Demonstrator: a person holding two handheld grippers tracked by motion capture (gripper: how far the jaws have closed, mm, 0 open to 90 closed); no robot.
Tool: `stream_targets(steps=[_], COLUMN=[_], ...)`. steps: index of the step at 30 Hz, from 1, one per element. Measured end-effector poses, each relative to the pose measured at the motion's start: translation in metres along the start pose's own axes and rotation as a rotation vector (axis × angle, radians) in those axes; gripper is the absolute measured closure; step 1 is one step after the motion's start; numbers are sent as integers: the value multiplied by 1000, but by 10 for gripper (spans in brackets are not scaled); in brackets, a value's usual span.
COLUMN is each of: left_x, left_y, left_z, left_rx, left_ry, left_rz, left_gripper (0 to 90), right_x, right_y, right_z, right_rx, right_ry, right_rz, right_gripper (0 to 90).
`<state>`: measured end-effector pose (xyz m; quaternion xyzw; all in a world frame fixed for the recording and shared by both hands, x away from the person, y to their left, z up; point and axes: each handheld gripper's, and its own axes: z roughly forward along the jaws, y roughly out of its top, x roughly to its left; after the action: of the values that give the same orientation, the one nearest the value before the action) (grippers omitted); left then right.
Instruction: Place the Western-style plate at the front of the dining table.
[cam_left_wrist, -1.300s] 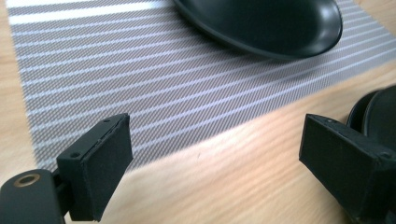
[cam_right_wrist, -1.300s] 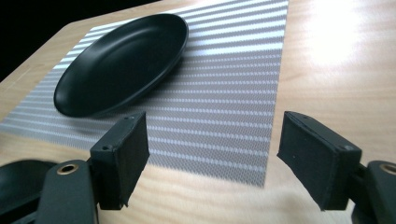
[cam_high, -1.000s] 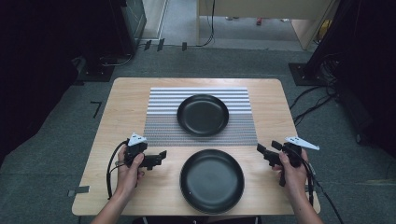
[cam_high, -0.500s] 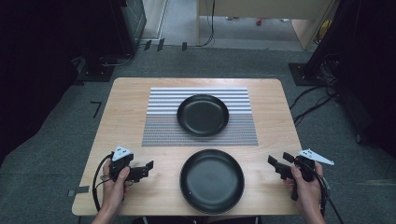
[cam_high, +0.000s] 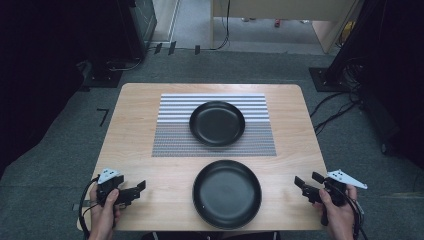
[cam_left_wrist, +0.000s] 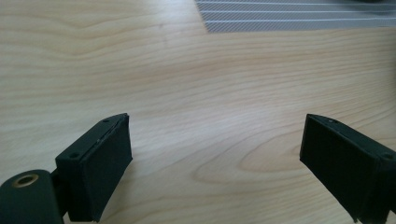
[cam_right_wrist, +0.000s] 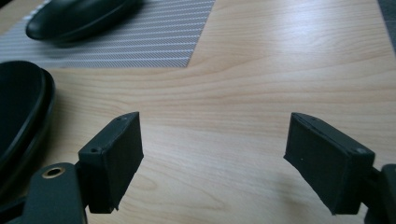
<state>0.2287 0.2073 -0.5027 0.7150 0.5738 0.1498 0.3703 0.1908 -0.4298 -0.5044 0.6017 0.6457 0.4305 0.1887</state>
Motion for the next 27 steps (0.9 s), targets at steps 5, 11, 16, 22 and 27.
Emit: stream_targets(steps=[5, 11, 16, 22, 27], left_x=[14, 15, 3, 2, 2], left_y=[-11, -19, -24, -23, -22], left_z=[-7, -10, -3, 0, 0], left_rx=[1, -12, -8, -15, -14], left_ry=[39, 98, 190, 194, 194], left_rz=[-29, 3, 117, 111, 111], left_gripper=[87, 87, 87, 75, 73], right_x=[-3, -5, -3, 14, 17], right_y=[-7, -17, -20, -23, -22], right_z=[-6, -8, -1, 12, 15], right_rx=[16, 39, 81, 120, 127], right_ry=[-19, -66, -101, -192, -199], right_rz=[-6, -30, -37, -151, -157], right_gripper=[180, 182, 180, 123, 99])
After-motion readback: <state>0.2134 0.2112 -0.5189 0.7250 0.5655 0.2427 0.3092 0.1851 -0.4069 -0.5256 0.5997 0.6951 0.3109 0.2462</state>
